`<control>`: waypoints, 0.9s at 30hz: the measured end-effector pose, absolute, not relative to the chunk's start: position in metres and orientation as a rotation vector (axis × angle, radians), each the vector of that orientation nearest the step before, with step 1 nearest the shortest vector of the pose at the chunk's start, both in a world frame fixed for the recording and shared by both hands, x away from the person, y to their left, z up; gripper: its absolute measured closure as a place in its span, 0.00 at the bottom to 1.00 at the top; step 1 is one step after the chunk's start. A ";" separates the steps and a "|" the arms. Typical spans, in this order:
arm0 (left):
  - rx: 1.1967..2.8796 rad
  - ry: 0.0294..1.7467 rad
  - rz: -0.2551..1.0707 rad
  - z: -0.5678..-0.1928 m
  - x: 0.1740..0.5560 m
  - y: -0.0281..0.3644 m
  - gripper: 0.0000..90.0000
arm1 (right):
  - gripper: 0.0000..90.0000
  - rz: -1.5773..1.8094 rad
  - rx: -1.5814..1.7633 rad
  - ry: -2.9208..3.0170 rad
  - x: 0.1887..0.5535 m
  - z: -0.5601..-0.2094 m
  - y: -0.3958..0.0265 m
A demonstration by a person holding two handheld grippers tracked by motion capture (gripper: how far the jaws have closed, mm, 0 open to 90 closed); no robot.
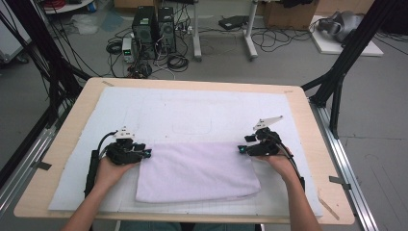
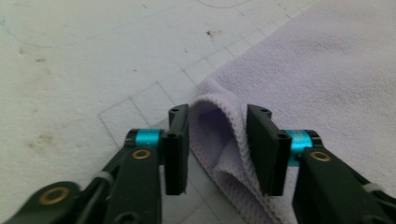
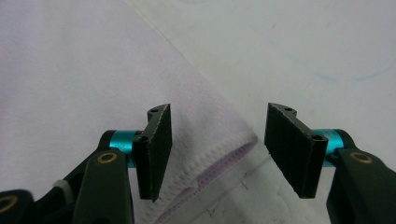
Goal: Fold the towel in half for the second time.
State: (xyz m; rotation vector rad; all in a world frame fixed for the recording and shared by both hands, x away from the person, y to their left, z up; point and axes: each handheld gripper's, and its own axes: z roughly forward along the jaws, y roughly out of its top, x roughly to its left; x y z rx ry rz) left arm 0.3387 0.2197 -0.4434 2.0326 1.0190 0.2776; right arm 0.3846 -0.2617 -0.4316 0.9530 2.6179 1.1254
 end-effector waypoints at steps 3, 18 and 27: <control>2.028 0.980 0.295 -0.442 0.338 0.219 0.92 | 0.74 1.141 0.962 2.668 0.387 -0.439 -0.258; 1.915 0.992 0.534 -0.384 0.399 0.214 0.97 | 0.93 1.110 0.852 2.436 0.393 -0.386 -0.247; 1.915 1.111 0.628 -0.383 0.455 0.211 0.68 | 0.68 1.073 0.967 2.293 0.436 -0.374 -0.244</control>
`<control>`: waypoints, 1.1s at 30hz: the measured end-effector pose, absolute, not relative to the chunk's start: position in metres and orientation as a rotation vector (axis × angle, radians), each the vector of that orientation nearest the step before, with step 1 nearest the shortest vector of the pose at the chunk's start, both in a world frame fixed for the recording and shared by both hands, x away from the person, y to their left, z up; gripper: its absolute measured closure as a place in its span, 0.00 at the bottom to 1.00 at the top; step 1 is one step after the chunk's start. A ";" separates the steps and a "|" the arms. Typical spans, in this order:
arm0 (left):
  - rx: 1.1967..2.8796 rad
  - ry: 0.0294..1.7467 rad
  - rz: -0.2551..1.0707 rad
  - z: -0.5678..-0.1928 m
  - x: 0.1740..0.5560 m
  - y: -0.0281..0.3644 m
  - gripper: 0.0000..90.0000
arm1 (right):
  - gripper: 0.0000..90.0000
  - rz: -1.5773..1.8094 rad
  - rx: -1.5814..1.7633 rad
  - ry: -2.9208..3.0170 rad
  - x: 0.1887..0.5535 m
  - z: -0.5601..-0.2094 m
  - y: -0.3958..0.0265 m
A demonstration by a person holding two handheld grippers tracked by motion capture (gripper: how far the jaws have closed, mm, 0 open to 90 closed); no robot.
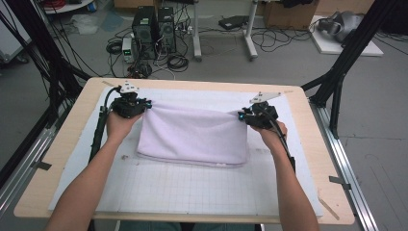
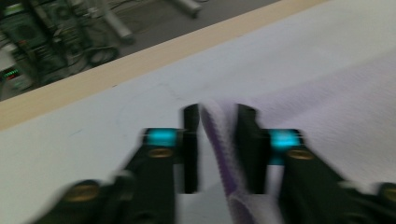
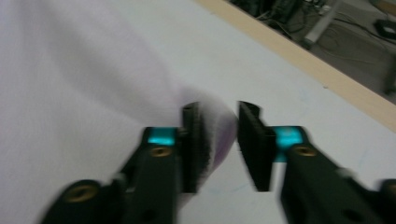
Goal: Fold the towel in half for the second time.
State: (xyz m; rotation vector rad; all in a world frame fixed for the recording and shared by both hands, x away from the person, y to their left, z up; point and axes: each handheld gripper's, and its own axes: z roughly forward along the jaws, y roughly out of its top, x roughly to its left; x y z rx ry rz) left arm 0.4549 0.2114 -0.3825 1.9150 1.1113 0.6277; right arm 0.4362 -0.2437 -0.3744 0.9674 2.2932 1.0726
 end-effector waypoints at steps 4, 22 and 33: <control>1.957 1.114 0.561 -0.395 0.445 0.220 0.56 | 0.60 1.073 1.026 2.339 0.439 -0.382 -0.247; 2.100 0.813 0.357 -0.433 0.343 0.225 0.87 | 0.67 1.126 0.815 2.582 0.349 -0.420 -0.229; 2.085 0.822 0.295 -0.442 0.337 0.234 0.68 | 0.64 1.201 0.719 2.561 0.326 -0.421 -0.236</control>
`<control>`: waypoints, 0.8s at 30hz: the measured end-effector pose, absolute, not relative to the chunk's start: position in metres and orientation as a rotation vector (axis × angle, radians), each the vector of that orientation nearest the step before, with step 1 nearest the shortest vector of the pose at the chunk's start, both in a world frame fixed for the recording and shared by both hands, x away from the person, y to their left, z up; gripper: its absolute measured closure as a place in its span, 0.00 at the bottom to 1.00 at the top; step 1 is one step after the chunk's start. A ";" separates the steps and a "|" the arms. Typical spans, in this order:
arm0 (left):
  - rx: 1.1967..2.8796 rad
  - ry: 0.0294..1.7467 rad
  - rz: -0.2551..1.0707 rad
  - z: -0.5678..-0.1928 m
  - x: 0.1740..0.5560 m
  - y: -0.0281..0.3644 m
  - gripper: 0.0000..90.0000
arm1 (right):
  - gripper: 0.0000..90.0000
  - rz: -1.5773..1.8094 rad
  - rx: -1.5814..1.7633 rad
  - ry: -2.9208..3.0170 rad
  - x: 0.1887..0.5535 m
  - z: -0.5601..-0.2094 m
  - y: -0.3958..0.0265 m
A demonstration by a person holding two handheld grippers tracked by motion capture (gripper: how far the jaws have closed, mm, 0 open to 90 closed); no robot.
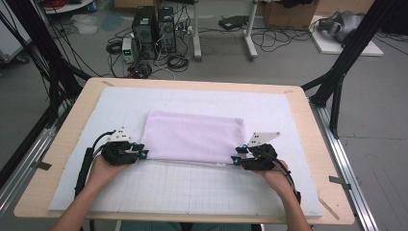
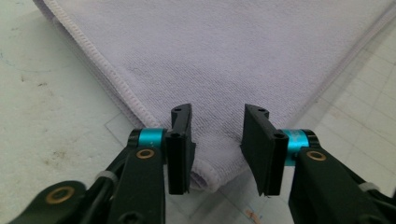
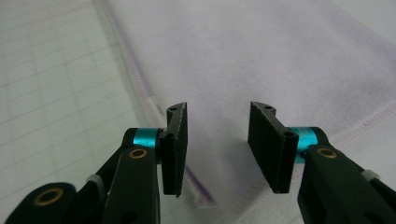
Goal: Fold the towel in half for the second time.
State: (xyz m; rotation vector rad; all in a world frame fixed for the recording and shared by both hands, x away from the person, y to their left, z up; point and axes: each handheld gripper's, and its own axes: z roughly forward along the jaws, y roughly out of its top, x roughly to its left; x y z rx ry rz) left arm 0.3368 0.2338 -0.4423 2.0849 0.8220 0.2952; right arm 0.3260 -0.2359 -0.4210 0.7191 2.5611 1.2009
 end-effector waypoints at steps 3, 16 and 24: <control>2.092 0.811 0.286 -0.443 0.336 0.233 0.59 | 0.61 1.134 0.680 2.604 0.325 -0.426 -0.231; 2.060 0.786 0.400 -0.430 0.324 0.238 0.97 | 0.92 1.210 0.664 2.559 0.320 -0.421 -0.239; 2.106 0.926 0.279 -0.444 0.335 0.243 0.58 | 0.72 1.182 0.690 2.645 0.316 -0.432 -0.231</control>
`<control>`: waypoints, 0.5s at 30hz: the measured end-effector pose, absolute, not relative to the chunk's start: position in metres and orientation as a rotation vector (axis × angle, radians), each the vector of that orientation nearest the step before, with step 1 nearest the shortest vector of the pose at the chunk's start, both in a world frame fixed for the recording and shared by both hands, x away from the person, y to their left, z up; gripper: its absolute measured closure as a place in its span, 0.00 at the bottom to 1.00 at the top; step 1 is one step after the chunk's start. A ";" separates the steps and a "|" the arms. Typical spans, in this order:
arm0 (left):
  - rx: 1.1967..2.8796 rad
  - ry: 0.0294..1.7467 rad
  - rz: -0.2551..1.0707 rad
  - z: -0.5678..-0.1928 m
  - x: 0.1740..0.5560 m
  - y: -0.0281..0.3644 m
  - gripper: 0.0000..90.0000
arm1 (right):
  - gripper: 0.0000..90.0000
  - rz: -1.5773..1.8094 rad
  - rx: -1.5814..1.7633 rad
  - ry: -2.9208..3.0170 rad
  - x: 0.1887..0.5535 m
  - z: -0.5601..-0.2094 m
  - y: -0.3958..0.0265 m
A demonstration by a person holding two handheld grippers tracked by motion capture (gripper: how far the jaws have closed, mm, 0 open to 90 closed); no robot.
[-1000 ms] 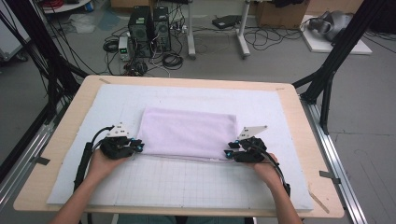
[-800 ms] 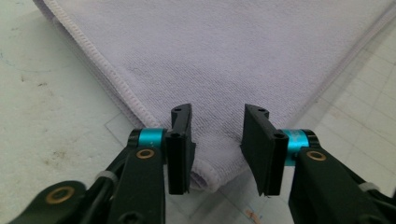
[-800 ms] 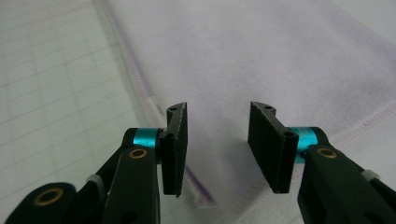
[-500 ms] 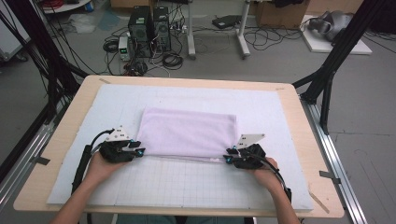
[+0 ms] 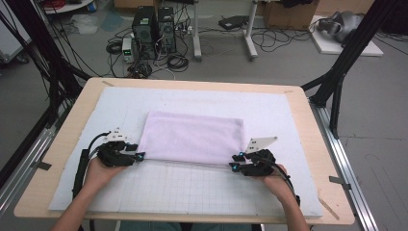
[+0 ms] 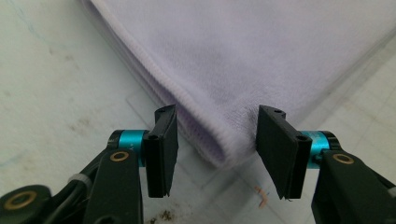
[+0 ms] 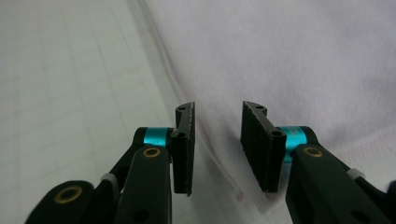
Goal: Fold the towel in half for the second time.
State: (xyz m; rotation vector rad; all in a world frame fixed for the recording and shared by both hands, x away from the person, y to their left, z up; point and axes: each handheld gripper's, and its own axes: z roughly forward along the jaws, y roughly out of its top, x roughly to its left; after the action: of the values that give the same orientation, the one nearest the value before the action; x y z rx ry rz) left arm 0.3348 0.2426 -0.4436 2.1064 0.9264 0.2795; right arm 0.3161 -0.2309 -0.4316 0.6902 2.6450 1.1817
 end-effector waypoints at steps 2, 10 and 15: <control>2.106 0.905 0.301 -0.443 0.333 0.240 0.68 | 0.74 1.108 0.662 2.650 0.315 -0.438 -0.230; 2.088 0.878 0.315 -0.442 0.326 0.241 0.89 | 0.77 1.132 0.680 2.638 0.316 -0.440 -0.234; 2.040 0.883 0.312 -0.442 0.322 0.246 0.82 | 0.68 1.228 0.740 2.576 0.318 -0.432 -0.239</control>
State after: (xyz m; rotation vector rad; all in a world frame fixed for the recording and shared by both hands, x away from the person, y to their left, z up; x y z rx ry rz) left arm 0.3221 0.2456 -0.4421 2.0399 0.8826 0.3115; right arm 0.3184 -0.2388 -0.4322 0.7402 2.5764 1.2276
